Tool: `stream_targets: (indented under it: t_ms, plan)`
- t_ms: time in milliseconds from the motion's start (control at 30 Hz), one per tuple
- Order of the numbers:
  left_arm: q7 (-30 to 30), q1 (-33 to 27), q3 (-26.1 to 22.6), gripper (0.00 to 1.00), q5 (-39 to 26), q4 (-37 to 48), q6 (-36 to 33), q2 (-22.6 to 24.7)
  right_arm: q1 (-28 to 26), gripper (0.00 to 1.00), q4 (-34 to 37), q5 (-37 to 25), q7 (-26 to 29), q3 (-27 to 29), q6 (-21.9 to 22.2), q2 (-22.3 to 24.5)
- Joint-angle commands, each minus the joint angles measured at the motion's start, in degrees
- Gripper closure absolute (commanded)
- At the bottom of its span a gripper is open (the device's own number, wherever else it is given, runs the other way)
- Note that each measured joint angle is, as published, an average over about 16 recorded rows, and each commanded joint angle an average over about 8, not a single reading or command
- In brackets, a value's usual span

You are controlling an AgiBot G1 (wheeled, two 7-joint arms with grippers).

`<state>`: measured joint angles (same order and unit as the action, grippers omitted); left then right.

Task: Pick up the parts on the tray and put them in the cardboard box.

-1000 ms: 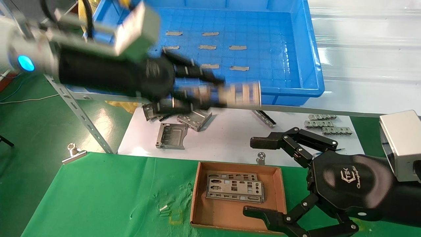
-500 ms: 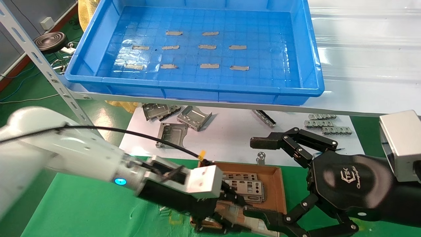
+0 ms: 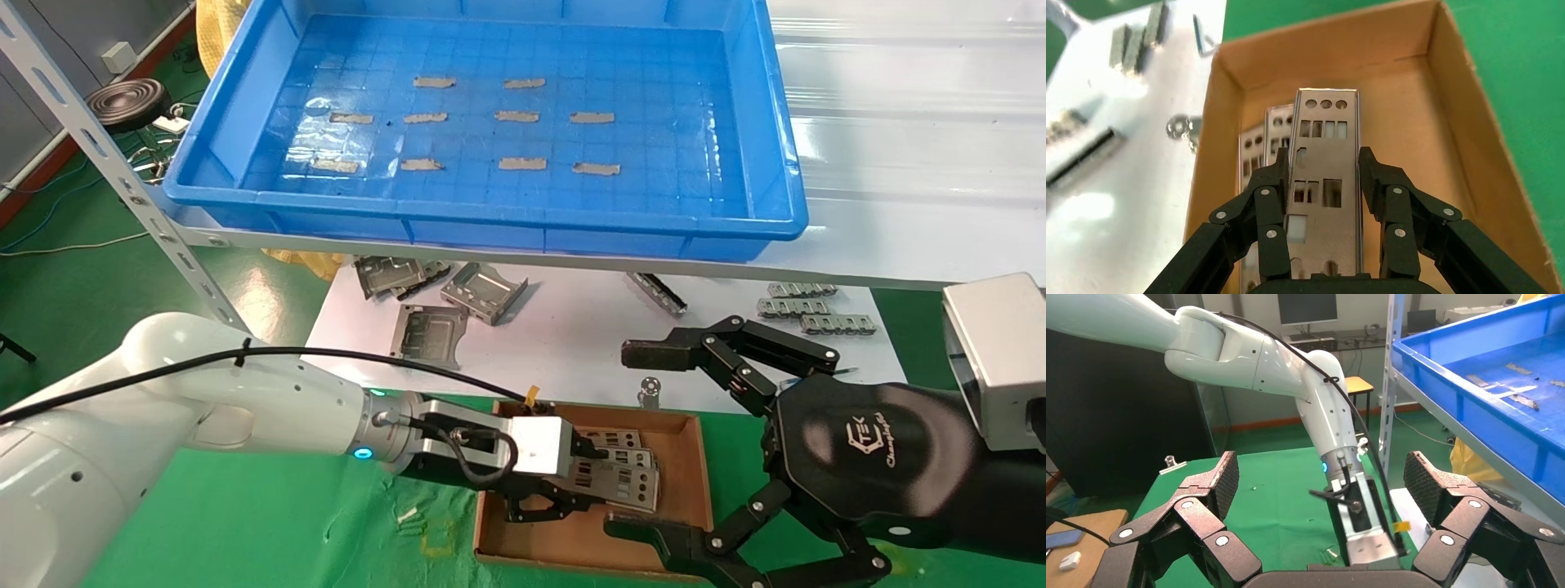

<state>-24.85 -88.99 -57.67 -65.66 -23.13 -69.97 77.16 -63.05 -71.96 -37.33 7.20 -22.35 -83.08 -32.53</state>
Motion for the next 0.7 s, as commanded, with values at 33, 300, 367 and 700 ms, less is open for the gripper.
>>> stream_targets:
  t_ms: [33,300,367,700]
  plan:
    - [0.65,0.08,-0.16,0.60,0.28,0.06,0.40,0.12,0.00,0.00,0.00,0.00,0.00,0.00,0.00,0.00]
    - [2.43,-0.19,-0.83,0.00,1.57,1.34,1.13,0.12,0.00,0.00,0.00,0.00,0.00,0.00,0.00,0.00]
    - [2.48,-0.14,-1.00,0.00,1.86,1.61,1.13,0.10,0.00,0.00,0.00,0.00,0.00,0.00,0.00,0.00]
    - [1.98,-0.37,-1.46,0.00,3.61,3.43,-0.67,-0.16,0.00,0.00,0.00,0.00,0.00,-0.01,0.00,0.00]
